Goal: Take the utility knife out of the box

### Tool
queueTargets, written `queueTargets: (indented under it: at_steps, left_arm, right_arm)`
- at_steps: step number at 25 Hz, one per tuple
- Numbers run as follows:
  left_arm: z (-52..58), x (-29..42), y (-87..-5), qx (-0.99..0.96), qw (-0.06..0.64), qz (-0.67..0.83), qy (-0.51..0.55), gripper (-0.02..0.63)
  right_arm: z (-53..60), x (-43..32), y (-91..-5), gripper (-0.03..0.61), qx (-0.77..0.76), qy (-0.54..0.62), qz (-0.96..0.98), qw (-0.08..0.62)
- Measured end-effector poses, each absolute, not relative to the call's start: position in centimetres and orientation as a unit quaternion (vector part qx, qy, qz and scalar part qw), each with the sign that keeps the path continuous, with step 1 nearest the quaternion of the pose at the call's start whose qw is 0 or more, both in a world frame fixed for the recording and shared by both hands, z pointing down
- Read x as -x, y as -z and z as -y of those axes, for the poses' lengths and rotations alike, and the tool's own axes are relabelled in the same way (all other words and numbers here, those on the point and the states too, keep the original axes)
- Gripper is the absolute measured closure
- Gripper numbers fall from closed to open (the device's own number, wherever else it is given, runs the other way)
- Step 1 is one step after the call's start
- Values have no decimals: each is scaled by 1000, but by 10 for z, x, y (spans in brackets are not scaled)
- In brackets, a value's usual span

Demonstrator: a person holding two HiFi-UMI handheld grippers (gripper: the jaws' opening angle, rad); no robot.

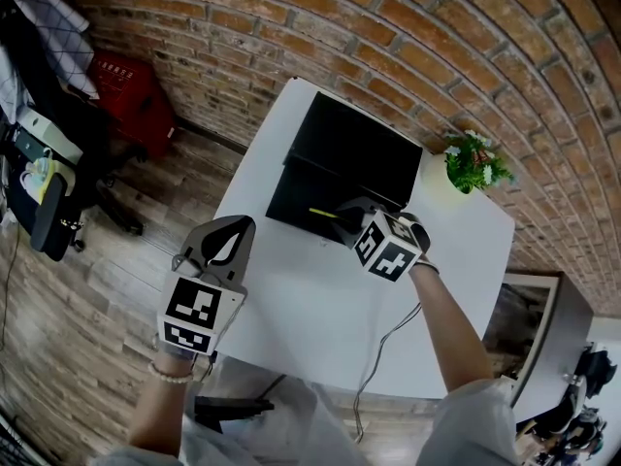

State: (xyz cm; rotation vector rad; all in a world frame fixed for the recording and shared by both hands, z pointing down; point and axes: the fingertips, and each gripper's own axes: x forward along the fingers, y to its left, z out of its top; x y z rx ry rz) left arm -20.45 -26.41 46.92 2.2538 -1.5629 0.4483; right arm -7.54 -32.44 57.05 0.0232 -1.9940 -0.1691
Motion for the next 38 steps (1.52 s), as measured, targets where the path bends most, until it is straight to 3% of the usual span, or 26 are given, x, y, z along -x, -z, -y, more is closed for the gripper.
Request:
queueTargets:
  at_steps: [9,26,38]
  left_arm:
    - [258,195,-445,-805,157,551,-156,595]
    - [245,168,-367,-847,86,501,-152,595]
    - [226,141,-318,-863,52,489,-119,595]
  right_arm:
    - [335,73,-533,525,-77,71,863,494]
    - [323,50,-401,525,-307,21,905,295]
    - [278,15,-327,525,-390,6,903,178]
